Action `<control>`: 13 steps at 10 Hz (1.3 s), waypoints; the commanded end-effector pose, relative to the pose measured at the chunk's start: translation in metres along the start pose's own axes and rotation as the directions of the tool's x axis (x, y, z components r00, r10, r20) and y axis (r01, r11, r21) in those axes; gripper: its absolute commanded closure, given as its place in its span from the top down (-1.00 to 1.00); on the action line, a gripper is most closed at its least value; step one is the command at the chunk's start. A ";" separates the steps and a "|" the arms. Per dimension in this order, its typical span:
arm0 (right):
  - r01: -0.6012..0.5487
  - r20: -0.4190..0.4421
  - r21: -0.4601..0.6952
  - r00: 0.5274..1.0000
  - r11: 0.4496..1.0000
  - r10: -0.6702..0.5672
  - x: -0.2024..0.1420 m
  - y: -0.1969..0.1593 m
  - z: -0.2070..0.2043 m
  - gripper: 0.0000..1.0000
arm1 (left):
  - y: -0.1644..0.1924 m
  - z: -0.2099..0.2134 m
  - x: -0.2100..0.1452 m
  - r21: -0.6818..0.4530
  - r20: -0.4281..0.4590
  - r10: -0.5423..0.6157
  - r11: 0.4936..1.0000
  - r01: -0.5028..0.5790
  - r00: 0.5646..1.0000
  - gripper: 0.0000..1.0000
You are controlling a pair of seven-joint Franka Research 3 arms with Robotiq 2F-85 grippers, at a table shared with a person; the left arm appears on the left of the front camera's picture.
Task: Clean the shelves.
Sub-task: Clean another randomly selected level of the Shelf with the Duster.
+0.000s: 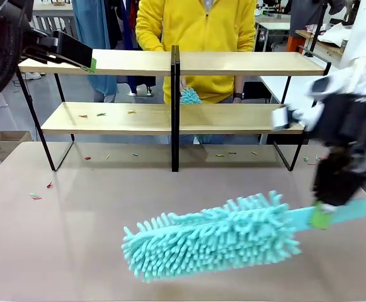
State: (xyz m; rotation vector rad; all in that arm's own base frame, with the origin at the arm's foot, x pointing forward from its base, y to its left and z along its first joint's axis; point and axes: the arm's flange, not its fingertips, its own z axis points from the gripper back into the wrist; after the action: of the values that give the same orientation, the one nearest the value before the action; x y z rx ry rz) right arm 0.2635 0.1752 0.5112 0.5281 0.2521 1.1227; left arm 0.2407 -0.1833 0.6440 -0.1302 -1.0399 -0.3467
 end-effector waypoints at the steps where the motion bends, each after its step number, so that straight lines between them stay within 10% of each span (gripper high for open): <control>1: 0.093 0.100 -0.075 0.991 0.993 -0.085 0.046 -0.011 -0.013 -0.75 | 0.001 0.001 -0.002 0.003 0.002 0.001 1.000 -0.001 1.000 1.00; 4: 0.095 0.338 -0.083 0.939 0.992 -0.062 0.109 -0.010 -0.041 -0.75 | 0.001 0.001 -0.002 0.003 0.002 0.001 1.000 -0.001 1.000 1.00; 8: 0.095 0.291 -0.075 0.954 0.993 -0.069 0.110 -0.013 -0.040 -0.75 | 0.001 0.001 -0.002 0.003 0.002 0.001 1.000 -0.001 1.000 1.00; 13: 0.262 0.451 -0.196 0.880 0.945 -0.150 0.129 -0.064 -0.041 -0.75 | 0.001 0.001 -0.002 0.003 0.002 0.001 1.000 -0.001 1.000 1.00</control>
State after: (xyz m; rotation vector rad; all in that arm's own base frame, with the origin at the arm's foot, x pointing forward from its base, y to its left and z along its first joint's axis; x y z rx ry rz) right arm 0.3510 0.2738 0.4504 0.5200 -0.1806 0.8058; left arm 0.2405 -0.1833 0.6441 -0.1302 -1.0404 -0.3467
